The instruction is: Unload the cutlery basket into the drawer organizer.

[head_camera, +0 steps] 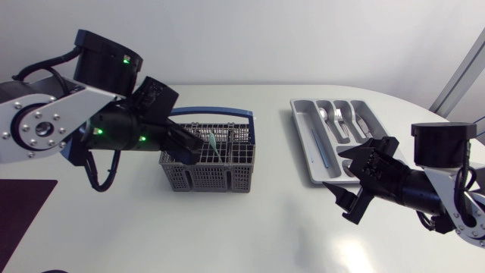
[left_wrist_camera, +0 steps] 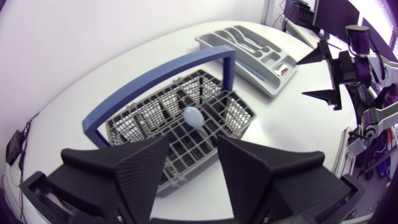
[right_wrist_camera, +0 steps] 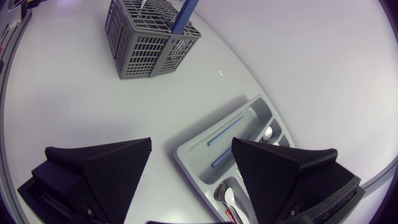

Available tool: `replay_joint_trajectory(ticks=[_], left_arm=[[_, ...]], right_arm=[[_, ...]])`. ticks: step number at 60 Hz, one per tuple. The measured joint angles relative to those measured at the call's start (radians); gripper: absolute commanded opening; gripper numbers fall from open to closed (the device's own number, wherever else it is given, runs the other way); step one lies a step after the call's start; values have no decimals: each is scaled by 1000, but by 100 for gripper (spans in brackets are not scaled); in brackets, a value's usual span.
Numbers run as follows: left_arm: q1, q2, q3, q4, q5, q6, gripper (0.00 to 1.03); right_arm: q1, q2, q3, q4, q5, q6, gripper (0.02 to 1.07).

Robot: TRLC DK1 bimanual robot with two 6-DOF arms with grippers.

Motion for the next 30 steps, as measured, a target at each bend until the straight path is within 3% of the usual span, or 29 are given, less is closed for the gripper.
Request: replay_joint_trajectory(ticks=[6,11,30], left_arm=[[-54,19,32,-49,-27,1,86],[-55,63,104,-124,-31,0,86],[-44,89,146,-140,-45,-7,86]], right_arm=[[1,0,0,0,0,0,95],[1,0,0,0,0,0,95],[14,-22,-2,0,-11,21,95]])
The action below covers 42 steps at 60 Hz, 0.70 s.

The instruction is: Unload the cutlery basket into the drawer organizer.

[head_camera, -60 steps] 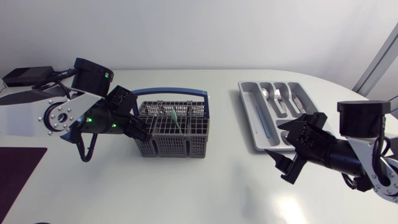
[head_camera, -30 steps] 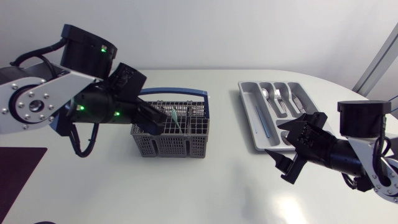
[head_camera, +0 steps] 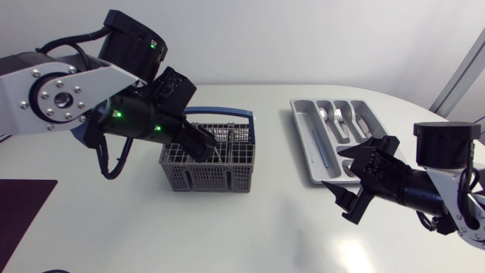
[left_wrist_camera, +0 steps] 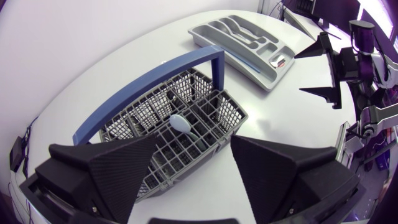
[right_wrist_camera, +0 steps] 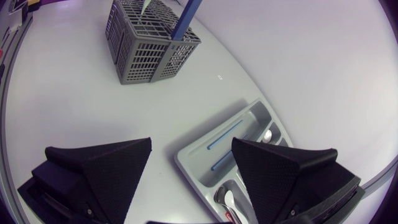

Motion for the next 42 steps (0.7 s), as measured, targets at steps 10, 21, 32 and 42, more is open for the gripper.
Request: replay_joint_trajectory(ticks=[10,21,32,42], left_arm=[[52,0,-12,0,1,0,86],[106,-36,-69,-2,22,0,87],[126,-111,-145,21,39,16,95],[147,-159,-216,59,43,34,95]], right_arm=[[119,-2,25,-10,6,109,88],[308,97,155,-3,55,282,78],[460,267,298,47,132,434,78],[527,422,398,112,156,560,75]])
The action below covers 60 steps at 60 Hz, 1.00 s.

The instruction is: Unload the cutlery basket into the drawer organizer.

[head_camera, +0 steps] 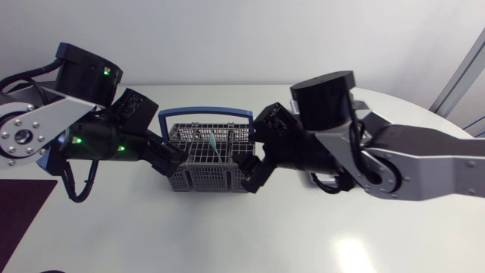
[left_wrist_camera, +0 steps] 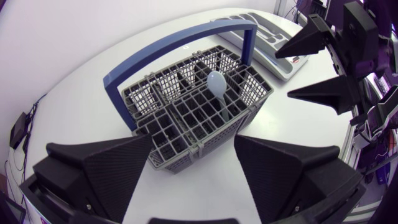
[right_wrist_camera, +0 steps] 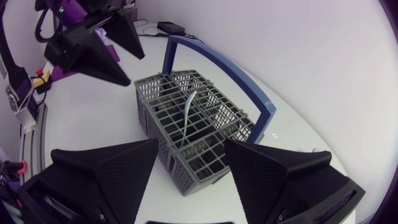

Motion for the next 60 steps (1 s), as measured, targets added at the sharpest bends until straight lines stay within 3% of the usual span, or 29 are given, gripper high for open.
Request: replay_joint_trajectory(ticks=[11,31,35,45,51,60], left_arm=[[55,-26,-34,9,34,20,95],[150,-61,-57,14,97,51,95],[163,-62,-64,15,114,55,95],[194,-63,-72,22,135,73,95],[206,-64,-72,24,143,78,95],[222,-66,-74,26,159,95,95]], right_arm=[[25,131,69,50,38,85,70],[53,222,199,50,66,150,70],[61,247,225,50,67,153,62],[73,302,256,49,85,159,61],[74,320,264,46,93,160,55],[74,344,291,45,100,168,29]])
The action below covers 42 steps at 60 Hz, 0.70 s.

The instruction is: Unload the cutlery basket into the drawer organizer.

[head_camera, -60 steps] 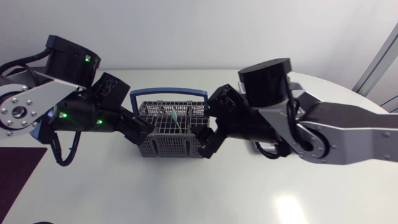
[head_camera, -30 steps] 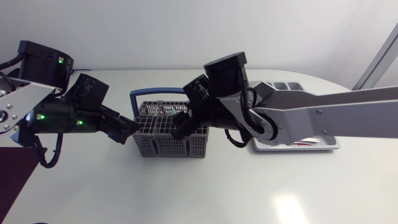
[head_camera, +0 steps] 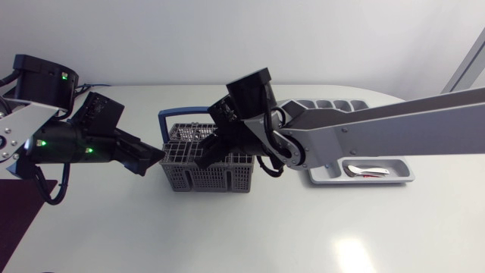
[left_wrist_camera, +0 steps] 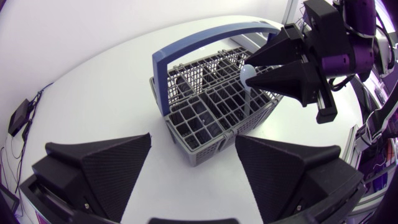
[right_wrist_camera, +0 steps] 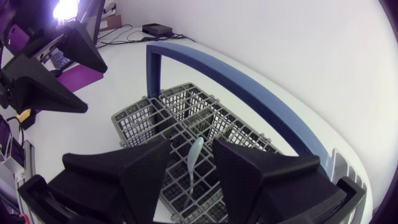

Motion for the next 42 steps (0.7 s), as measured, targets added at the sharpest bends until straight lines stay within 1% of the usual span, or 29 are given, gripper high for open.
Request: replay_joint_trajectory(ticks=[8,13,17,24,34,42], left_arm=[[16,-2,-6,4,17,4,95],[31,-2,-11,6,28,9,95],[38,-2,-13,7,32,12,95],[51,-2,-16,7,51,24,95],[55,-5,-22,10,55,30,95],[56,-6,-31,11,59,30,95]], right_arm=[[1,20,21,-8,0,3,13],[5,30,26,-15,0,8,11],[8,33,26,-22,0,10,8],[12,33,26,-22,-2,20,8],[15,26,23,-21,-5,37,8],[12,-11,-5,4,-9,37,8]])
